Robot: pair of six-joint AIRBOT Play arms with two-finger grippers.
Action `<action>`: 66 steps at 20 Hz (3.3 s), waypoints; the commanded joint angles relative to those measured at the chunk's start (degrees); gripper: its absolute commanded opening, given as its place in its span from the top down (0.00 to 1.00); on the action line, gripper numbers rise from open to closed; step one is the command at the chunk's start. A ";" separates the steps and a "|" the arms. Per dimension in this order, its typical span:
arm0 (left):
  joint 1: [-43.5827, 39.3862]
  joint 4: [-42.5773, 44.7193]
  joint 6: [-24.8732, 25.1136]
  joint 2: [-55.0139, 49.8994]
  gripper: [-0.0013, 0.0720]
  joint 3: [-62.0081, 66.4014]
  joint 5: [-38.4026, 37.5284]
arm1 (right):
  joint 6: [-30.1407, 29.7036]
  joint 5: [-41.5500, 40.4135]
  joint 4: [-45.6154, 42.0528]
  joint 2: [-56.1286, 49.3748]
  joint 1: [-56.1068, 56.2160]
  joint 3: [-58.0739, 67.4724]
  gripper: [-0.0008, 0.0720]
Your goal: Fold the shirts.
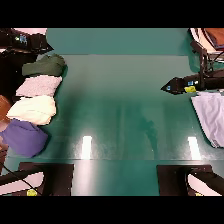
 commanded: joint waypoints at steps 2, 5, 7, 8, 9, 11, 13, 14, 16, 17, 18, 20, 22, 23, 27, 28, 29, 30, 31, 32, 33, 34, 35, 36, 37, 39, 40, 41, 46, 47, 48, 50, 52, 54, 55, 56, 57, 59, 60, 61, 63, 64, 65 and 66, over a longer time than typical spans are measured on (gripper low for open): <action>0.00 0.00 0.00 0.04 0.95 0.00 0.28 | -0.02 0.15 0.09 -0.04 0.13 0.04 0.96; 0.00 0.00 0.00 0.04 0.95 0.00 0.28 | -0.02 0.15 0.09 -0.04 0.13 0.04 0.96; 0.00 0.00 0.00 0.04 0.95 0.00 0.28 | 0.00 0.15 0.09 -0.04 0.13 0.04 0.96; 0.00 0.00 0.00 0.04 0.95 0.00 0.28 | 0.00 0.15 0.09 -0.04 0.13 0.04 0.96; 0.00 0.00 0.00 0.04 0.95 0.00 0.28 | 0.00 0.15 0.09 -0.04 0.13 0.04 0.96; 0.00 0.00 0.00 0.04 0.95 0.00 0.28 | 0.00 0.13 0.09 -0.07 0.13 0.04 0.96; 0.00 0.00 0.00 0.04 0.95 0.00 0.31 | 0.00 0.09 0.09 -0.07 0.13 0.04 0.96; 0.00 -0.07 -0.02 0.04 0.94 0.00 0.76 | 0.00 0.09 0.07 -0.07 0.13 0.04 0.96; 0.00 0.02 0.04 0.02 0.94 0.00 5.01 | 0.00 -0.28 0.07 -0.07 0.13 0.04 0.96; 0.00 2.10 0.15 0.00 0.73 0.00 6.93 | 0.02 -0.68 0.09 -0.07 0.13 0.04 0.96; 0.00 6.67 -0.17 -0.04 0.15 -0.07 9.03 | 0.04 -1.05 0.13 -0.07 0.15 0.04 0.96; 0.02 16.55 -2.21 -0.81 0.08 -1.05 13.44 | 0.04 -1.42 0.13 -0.07 0.17 0.04 0.96; 1.22 22.60 -3.21 -4.04 0.07 -1.86 15.54 | 0.04 -1.60 0.13 -0.09 0.17 0.04 0.96; 2.40 22.60 -3.26 -6.84 0.08 -1.86 16.13 | 0.07 -1.60 0.15 -0.11 0.17 0.04 0.96; 5.84 20.81 -3.48 -19.41 0.07 -1.84 21.14 | 2.23 -1.57 0.20 -0.11 0.20 0.04 0.96; 6.25 20.72 -3.45 -21.97 0.07 -1.84 22.47 | 2.27 -1.57 0.52 -0.11 0.17 0.04 0.96; 6.38 20.74 -3.41 -24.35 0.07 -1.84 23.85 | 2.32 -1.75 0.61 -0.11 0.20 0.04 0.96; 6.38 21.05 -2.89 -26.40 0.07 -1.84 25.33 | 2.34 -1.88 0.61 -0.11 0.20 0.04 0.96; 6.38 21.03 -2.82 -28.00 0.08 -1.84 26.71 | 2.40 -2.19 0.61 -0.11 0.20 0.04 0.96; 6.38 21.03 -2.80 -29.40 0.08 -1.84 27.98 | 2.95 -2.27 0.61 -0.09 0.20 0.04 0.96; 6.38 21.03 -2.80 -30.49 0.08 -1.77 29.03 | 3.78 -2.27 0.59 -0.11 0.20 0.04 0.96; 6.38 21.03 -2.71 -31.30 0.08 -1.77 29.83 | 4.15 -2.27 0.61 -0.11 0.20 0.04 0.96; 6.38 21.03 -2.27 -31.82 0.08 -1.66 30.32 | 4.17 -2.29 0.59 -0.11 0.31 0.04 0.96; 6.38 21.03 -1.44 -32.11 0.08 -1.49 30.40 | 4.17 -2.38 0.61 -0.11 0.31 0.04 0.96; 6.38 21.03 -1.46 -32.11 0.08 -1.42 31.04 | 4.17 -2.38 0.59 -0.11 0.31 0.04 0.96; 6.38 21.03 -1.49 -32.11 0.54 -0.28 30.64 | 4.15 -2.47 0.59 -0.11 0.31 0.04 0.96; 6.38 21.03 -1.49 -32.11 0.83 0.52 30.03 | 4.17 -2.47 0.59 -0.11 0.31 0.04 0.96; 6.38 21.03 -1.53 -32.11 0.95 1.68 28.37 | 4.15 -2.47 0.59 -0.11 0.31 0.04 0.96; 6.36 19.50 -2.03 -26.23 0.95 13.35 20.06 | 4.09 -2.45 0.57 -0.07 0.28 2.95 0.96; 6.36 17.86 -1.97 -23.30 0.95 15.78 19.50 | 4.07 -2.45 0.42 -0.07 0.28 5.18 0.96; 6.32 16.37 -1.97 -20.04 0.95 18.91 17.94 | 4.02 -2.47 0.09 -0.07 0.09 8.04 0.96; 5.90 13.14 -1.90 -12.37 0.95 22.38 14.95 | 3.32 -2.25 -0.09 -0.04 -0.66 14.03 0.96; 4.31 12.26 -0.72 -3.78 0.95 22.08 11.98 | 2.97 -2.21 -0.07 -0.04 -1.60 19.52 0.96; 1.40 12.28 1.16 2.58 0.95 22.08 5.40 | 2.95 -2.14 -0.33 -0.04 -1.73 24.50 0.96; -0.61 12.31 1.09 4.59 0.95 22.08 1.95 | 2.95 -1.90 -0.94 -0.04 -1.70 26.53 0.96; -3.13 12.37 1.09 6.03 0.95 21.84 -1.53 | 2.95 -1.49 -1.55 -0.04 -1.33 28.48 0.96; -5.88 12.35 0.68 6.97 0.95 20.50 -3.65 | 2.95 -0.92 -1.55 -0.04 -0.98 30.05 0.96; -12.39 12.35 -1.95 7.72 0.95 15.54 -6.84 | 2.95 0.87 -1.51 -0.07 -0.98 32.37 0.96; -15.93 12.35 -3.50 7.58 0.95 11.85 -8.33 | 2.95 2.05 -1.51 -0.04 -1.01 33.29 0.96; -19.65 12.31 -4.96 7.10 0.95 7.45 -9.05 | 2.95 3.21 -1.51 0.02 -1.01 33.99 0.96; -26.86 12.26 -5.05 6.36 0.95 -2.47 -7.98 | 2.97 5.22 -1.40 0.15 -0.98 34.80 0.96; -30.10 12.22 -5.18 5.95 0.94 -7.41 -6.21 | 2.97 5.60 -1.42 0.68 -0.98 34.40 0.96; -32.92 11.72 -5.14 5.68 0.80 -12.11 -3.72 | 2.97 5.44 -1.42 1.64 -0.98 33.31 0.96; -35.10 11.63 -5.18 5.68 0.37 -16.55 0.11 | 2.97 5.03 -1.44 2.71 -1.01 32.04 0.96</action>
